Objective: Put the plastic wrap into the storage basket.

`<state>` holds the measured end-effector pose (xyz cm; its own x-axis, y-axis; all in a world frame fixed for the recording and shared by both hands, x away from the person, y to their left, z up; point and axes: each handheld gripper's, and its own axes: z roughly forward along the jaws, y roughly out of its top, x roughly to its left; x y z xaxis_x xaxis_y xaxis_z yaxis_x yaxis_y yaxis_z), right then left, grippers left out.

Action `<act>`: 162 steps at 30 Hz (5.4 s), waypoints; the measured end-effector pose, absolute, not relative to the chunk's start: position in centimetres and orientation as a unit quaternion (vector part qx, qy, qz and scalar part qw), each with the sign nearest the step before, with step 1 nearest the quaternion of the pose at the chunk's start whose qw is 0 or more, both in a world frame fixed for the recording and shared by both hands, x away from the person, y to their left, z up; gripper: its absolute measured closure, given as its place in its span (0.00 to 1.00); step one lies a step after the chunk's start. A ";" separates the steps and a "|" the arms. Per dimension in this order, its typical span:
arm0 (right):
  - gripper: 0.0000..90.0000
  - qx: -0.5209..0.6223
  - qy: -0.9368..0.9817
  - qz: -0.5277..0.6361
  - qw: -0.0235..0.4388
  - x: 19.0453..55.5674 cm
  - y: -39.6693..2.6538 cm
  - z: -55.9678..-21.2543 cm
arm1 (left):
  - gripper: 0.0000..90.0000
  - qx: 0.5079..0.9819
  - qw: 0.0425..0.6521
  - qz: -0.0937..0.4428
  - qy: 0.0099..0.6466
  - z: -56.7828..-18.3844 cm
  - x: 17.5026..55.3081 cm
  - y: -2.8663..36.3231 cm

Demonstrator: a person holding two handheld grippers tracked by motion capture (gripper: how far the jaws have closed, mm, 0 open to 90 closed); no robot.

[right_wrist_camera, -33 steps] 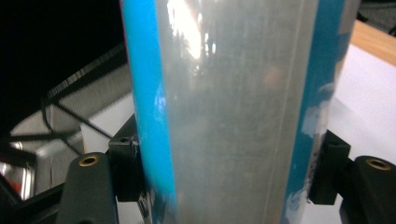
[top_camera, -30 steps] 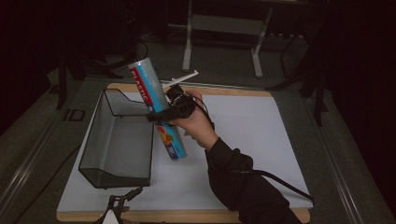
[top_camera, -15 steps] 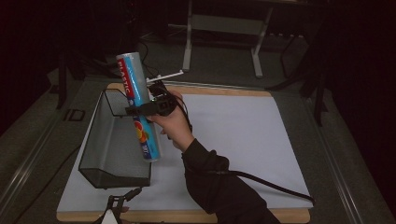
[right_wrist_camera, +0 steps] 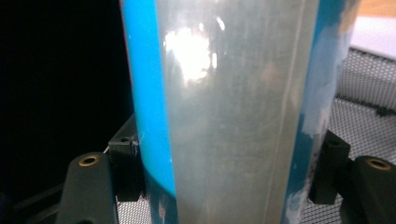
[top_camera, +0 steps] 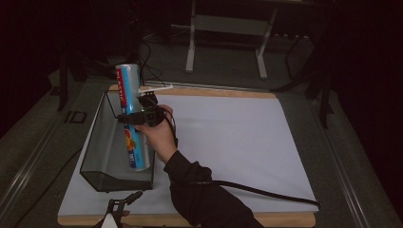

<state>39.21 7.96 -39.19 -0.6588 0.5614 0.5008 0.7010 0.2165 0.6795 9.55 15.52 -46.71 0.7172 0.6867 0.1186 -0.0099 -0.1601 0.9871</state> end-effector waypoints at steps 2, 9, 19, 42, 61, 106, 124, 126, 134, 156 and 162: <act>0.35 -0.413 -0.778 -0.468 0.080 39.1 8.4 -39.9 | 0.03 0.704 0.603 0.289 0.239 -46.7 9.5 15.5; 0.35 -0.443 -0.786 -0.425 0.070 38.8 8.8 -42.0 | 0.03 0.703 0.603 0.290 0.239 -46.7 9.5 15.6; 0.35 -0.478 -0.779 -0.399 0.073 38.4 8.9 -44.0 | 0.03 0.704 0.603 0.290 0.238 -46.7 9.5 15.5; 0.35 -0.542 -0.746 -0.384 0.050 39.9 9.8 -47.0 | 0.03 0.705 0.606 0.283 0.237 -46.7 9.5 15.7; 0.30 -0.526 -0.764 -0.374 0.019 40.3 10.1 -47.8 | 0.03 0.706 0.607 0.279 0.235 -46.7 9.6 15.7; 0.13 -0.346 -0.839 -0.405 -0.110 38.1 -2.8 -40.7 | 0.03 0.716 0.595 0.278 0.236 -46.9 10.1 15.1; 0.13 -0.326 -0.844 -0.406 -0.131 35.2 -11.0 -43.0 | 0.03 0.720 0.591 0.278 0.236 -47.0 10.2 14.9; 0.13 -0.323 -0.846 -0.405 -0.129 34.8 -11.6 -43.4 | 0.03 0.720 0.591 0.278 0.235 -47.0 10.2 14.8; 0.13 -0.322 -0.843 -0.410 -0.128 32.8 -13.6 -45.3 | 0.03 0.721 0.590 0.278 0.234 -47.0 10.2 14.8; 0.13 -0.321 -0.844 -0.409 -0.132 29.0 -19.8 -46.6 | 0.03 0.725 0.585 0.278 0.232 -47.1 10.3 14.6; 0.13 -0.317 -0.837 -0.416 -0.160 28.3 -20.6 -47.1 | 0.03 0.725 0.586 0.278 0.230 -47.0 10.3 14.6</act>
<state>28.32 -20.63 -47.07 -0.7476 0.6641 -0.0039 0.3977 0.4523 0.7983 10.25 14.57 -47.04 0.7389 0.6604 0.1338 0.0077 -0.2068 0.9784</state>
